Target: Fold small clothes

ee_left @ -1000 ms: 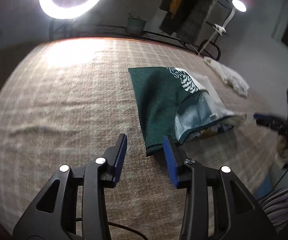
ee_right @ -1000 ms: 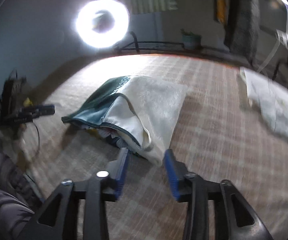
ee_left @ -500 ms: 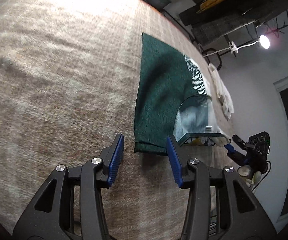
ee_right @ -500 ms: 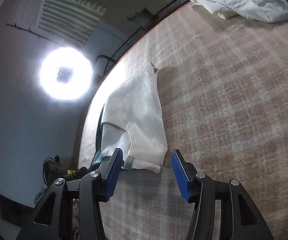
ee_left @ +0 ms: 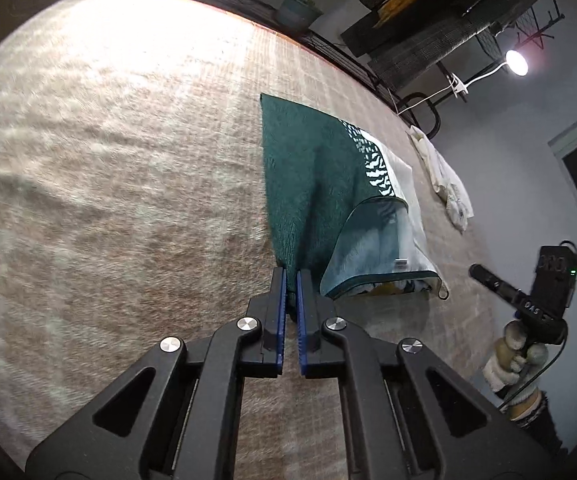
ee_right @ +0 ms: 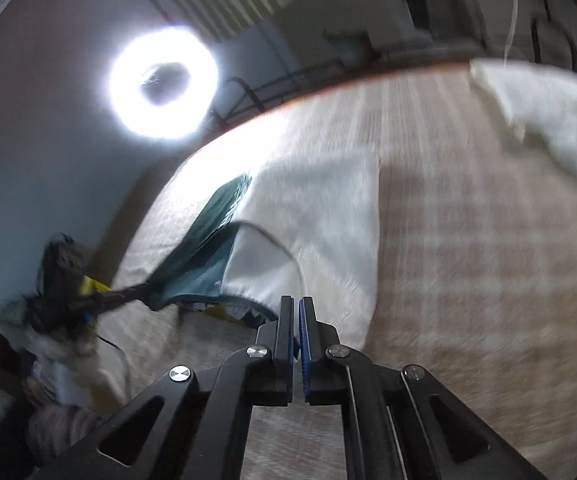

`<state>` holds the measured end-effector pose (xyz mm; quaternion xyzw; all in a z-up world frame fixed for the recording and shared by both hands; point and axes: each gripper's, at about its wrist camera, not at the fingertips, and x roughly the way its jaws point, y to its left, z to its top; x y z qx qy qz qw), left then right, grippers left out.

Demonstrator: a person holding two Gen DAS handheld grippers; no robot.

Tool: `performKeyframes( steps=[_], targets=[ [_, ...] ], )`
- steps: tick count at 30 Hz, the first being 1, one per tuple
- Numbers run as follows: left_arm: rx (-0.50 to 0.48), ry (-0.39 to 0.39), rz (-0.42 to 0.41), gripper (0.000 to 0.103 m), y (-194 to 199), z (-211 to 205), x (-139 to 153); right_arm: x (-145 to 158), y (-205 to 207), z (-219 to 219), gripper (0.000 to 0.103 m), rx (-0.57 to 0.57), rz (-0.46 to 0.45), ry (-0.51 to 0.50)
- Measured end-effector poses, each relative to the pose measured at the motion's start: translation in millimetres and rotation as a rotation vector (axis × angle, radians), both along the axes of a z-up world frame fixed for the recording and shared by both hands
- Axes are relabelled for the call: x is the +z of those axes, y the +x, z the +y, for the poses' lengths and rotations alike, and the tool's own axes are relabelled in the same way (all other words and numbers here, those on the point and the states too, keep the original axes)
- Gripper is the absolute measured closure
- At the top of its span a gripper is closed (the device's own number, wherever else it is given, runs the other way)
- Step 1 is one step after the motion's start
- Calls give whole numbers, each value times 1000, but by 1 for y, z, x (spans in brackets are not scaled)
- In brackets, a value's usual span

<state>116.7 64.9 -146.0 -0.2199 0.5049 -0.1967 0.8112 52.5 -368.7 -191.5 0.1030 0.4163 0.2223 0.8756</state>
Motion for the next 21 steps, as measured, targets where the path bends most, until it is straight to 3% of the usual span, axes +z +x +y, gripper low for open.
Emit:
performKeyframes(
  steps=[2,5,6,11,12,13,15,18,21],
  targets=[
    [-10,16,9,101,-1,-1,-4,-8,2,-7,100,-38,44,17],
    [-17,21,22,101,-1,-3,-10,-32,11,-23,55,-112,161,91],
    [-21,22,21,101,-1,-5,-10,-40,12,-29,54,-124,192,139],
    [-41,56,8,101,5,-17,-9,-69,28,-39,56,-134,301,292],
    [-42,63,4,101,6,-19,-8,-71,30,-38,73,-122,306,311],
    [-42,66,1,101,7,-20,-7,-71,33,-35,82,-103,309,338],
    [-46,67,-11,101,7,-23,-3,-62,31,-33,98,-105,275,335],
    [-64,86,-47,101,3,-28,6,-30,19,-34,101,-89,165,305],
    [-74,120,-51,101,0,-27,3,-11,6,-29,101,-77,55,155]
  ],
)
